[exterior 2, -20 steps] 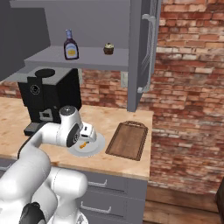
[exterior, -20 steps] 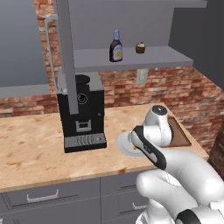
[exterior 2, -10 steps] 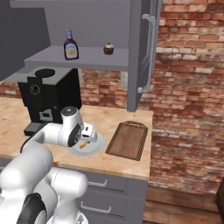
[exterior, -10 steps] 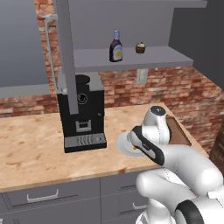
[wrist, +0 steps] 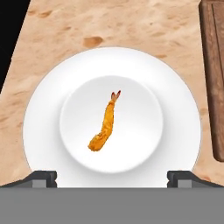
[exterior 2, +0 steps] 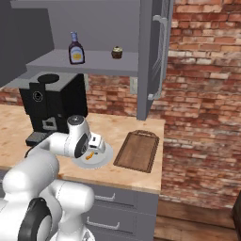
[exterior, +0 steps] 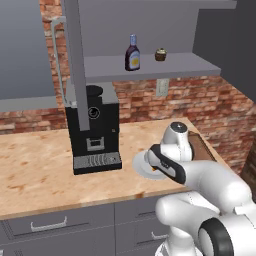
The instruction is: Pick the shrimp from the plate and place it on the cutting board. Then pick the condiment bottle from the cabinet and place it next to the cutting board.
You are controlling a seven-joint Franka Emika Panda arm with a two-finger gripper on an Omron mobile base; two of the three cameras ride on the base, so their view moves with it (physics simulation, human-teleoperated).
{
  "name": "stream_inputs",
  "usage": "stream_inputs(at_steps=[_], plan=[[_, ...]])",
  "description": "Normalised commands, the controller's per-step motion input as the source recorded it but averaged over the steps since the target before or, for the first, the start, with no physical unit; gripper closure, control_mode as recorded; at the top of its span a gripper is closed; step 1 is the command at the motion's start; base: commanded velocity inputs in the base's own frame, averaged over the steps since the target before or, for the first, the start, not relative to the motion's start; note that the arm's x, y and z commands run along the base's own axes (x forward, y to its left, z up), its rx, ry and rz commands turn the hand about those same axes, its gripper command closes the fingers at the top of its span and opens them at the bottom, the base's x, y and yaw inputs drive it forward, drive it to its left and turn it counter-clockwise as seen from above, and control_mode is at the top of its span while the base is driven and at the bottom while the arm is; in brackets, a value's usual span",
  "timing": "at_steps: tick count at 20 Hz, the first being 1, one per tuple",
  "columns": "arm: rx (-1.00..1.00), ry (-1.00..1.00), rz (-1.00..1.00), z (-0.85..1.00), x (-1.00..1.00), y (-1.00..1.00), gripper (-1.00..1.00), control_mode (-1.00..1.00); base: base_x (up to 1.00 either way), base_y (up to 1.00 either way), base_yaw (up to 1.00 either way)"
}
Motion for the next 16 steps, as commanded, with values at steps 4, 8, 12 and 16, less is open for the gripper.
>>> stream_inputs(at_steps=[4,8,12,16], plan=[[0.0,0.0,0.0,-0.15,0.04,0.01,-1.0,-1.0,0.0,0.0,0.0],[0.0,0.0,0.0,-0.15,0.04,0.02,-1.0,-1.0,0.0,0.0,0.0],[0.0,0.0,0.0,-0.15,0.03,0.02,-1.0,-1.0,0.0,0.0,0.0],[0.0,0.0,0.0,-0.14,0.03,0.01,-1.0,-1.0,0.0,0.0,0.0]])
